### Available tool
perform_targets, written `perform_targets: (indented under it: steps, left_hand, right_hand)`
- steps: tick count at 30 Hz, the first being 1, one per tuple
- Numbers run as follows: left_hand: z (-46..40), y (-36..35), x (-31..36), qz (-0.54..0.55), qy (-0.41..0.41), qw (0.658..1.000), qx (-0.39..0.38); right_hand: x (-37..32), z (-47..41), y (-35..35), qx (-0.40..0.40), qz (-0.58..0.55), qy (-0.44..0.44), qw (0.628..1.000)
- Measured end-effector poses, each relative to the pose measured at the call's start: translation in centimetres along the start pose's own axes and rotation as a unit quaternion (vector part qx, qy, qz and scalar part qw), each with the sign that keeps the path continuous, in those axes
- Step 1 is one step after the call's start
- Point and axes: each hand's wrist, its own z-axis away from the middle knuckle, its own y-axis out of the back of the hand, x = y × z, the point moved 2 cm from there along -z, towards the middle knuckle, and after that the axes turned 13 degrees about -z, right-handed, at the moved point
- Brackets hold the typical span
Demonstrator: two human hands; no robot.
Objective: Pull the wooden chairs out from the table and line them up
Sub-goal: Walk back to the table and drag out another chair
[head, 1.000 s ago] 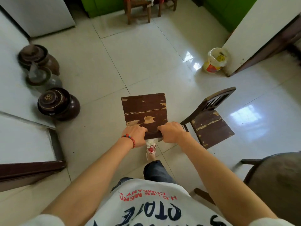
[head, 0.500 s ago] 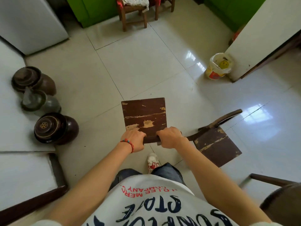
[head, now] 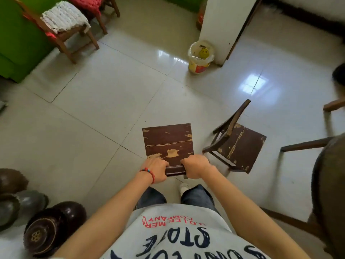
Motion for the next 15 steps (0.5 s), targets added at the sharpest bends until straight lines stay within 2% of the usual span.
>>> perform_targets:
  steps: [7,15]
  left_hand:
    - [-2.6,3.1,-3.9,-0.105,-0.137,0.985,-0.025]
    - [-3.2,4.5,-4.0,-0.224,-0.277,0.934,-0.039]
  right_hand:
    - [-2.6,-0.8,-0.3,0.060,-0.122,-0.116,0.984]
    - [-6.0,0.8,-3.1,0.123,-0.228,-0.239,0.936]
